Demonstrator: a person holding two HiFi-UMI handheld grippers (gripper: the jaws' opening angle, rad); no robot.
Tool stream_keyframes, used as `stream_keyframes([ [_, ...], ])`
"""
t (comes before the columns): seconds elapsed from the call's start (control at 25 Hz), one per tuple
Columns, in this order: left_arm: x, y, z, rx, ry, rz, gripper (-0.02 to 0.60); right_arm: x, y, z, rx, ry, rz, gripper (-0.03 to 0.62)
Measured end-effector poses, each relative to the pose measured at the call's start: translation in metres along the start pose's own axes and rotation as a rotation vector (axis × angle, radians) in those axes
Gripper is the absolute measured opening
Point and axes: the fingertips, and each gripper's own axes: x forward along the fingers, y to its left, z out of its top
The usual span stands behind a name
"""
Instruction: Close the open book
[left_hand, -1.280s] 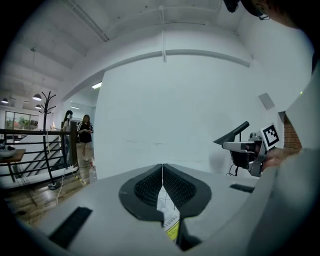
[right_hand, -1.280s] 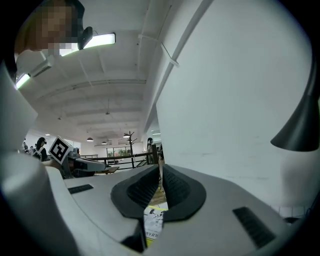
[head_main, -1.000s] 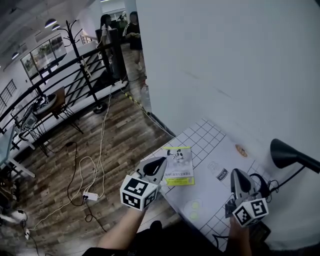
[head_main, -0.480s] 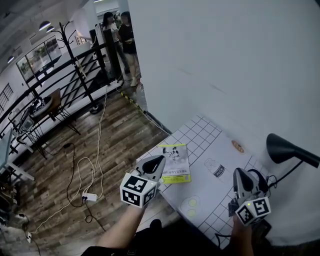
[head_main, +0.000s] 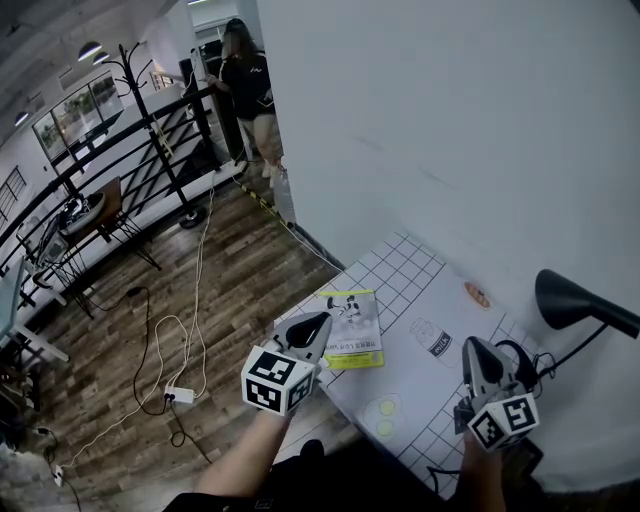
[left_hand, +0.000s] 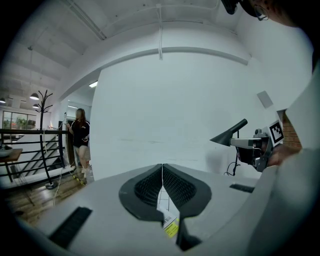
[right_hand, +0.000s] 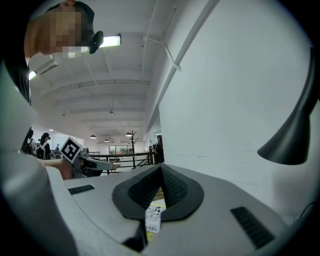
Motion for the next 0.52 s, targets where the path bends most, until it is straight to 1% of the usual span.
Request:
stream_keyframes([
  [0.52, -0.001, 0.012, -0.007, -0.013, 0.013, 0.006, 0.012, 0.013, 0.012, -0.005, -0.001, 0.011, 0.031, 0.003],
])
